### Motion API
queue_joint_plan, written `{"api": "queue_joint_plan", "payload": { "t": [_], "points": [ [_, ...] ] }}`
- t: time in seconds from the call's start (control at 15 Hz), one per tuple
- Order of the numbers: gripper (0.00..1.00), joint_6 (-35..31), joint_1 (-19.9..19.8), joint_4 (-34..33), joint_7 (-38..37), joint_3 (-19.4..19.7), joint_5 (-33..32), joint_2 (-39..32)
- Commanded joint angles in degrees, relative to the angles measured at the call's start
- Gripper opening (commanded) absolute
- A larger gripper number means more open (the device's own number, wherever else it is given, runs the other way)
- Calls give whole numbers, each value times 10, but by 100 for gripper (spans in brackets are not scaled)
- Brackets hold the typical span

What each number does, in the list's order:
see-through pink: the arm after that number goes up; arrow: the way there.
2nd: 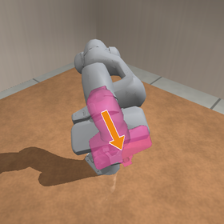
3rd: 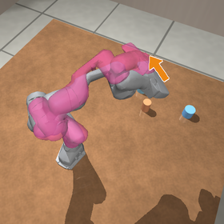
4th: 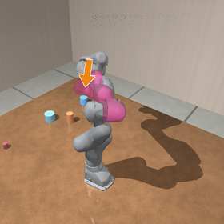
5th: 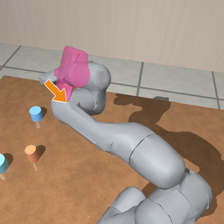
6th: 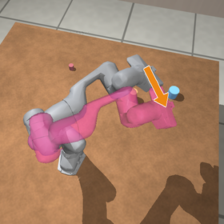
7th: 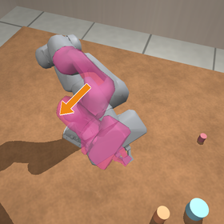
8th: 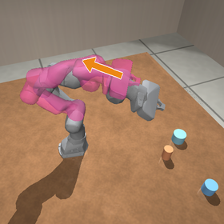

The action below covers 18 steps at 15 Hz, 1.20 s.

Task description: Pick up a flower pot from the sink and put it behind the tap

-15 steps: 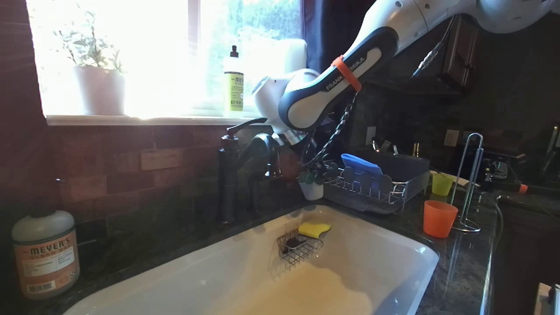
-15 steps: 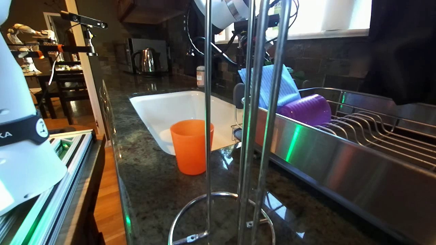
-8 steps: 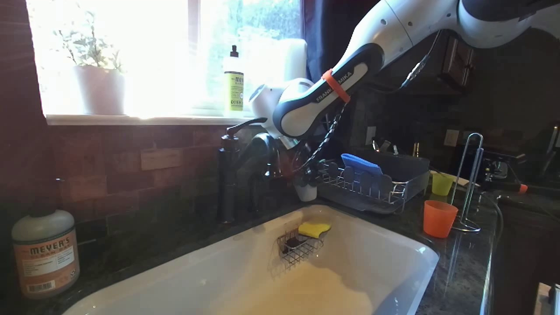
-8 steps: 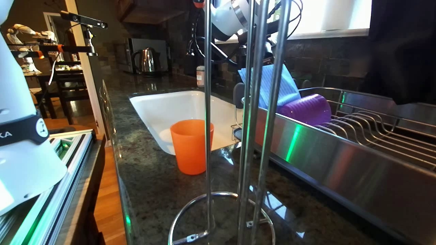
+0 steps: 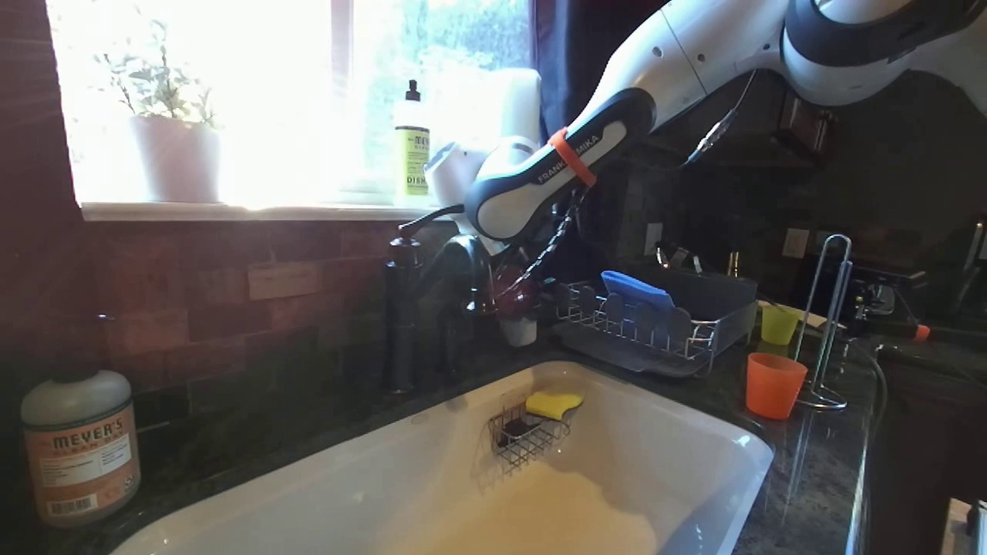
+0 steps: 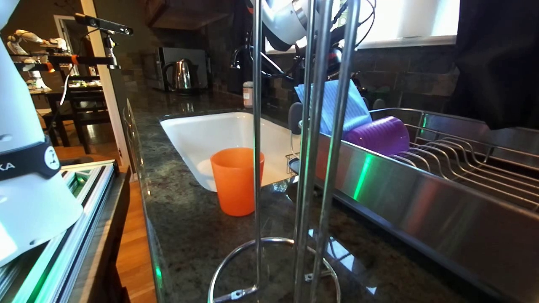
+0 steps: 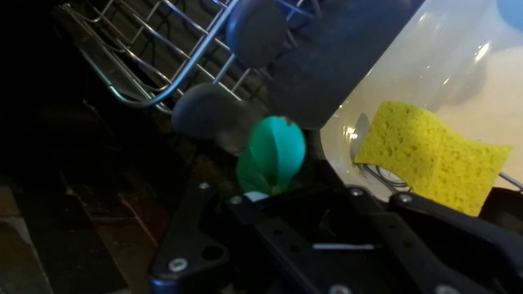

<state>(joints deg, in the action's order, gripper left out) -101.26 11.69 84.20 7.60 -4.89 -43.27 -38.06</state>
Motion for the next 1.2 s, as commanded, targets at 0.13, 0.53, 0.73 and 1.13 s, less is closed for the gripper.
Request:
{"api": "queue_joint_plan", "payload": {
  "t": [0.13, 0.53, 0.73, 1.13],
  "points": [
    [0, -55, 5, -41, -10, 2, 12, -36],
    [55, -68, 2, -30, -5, 3, 31, -27],
    [77, -58, 9, -21, 1, 2, 32, -11],
    [100, -15, 57, -2, -35, 0, 17, 25]
  ]
}}
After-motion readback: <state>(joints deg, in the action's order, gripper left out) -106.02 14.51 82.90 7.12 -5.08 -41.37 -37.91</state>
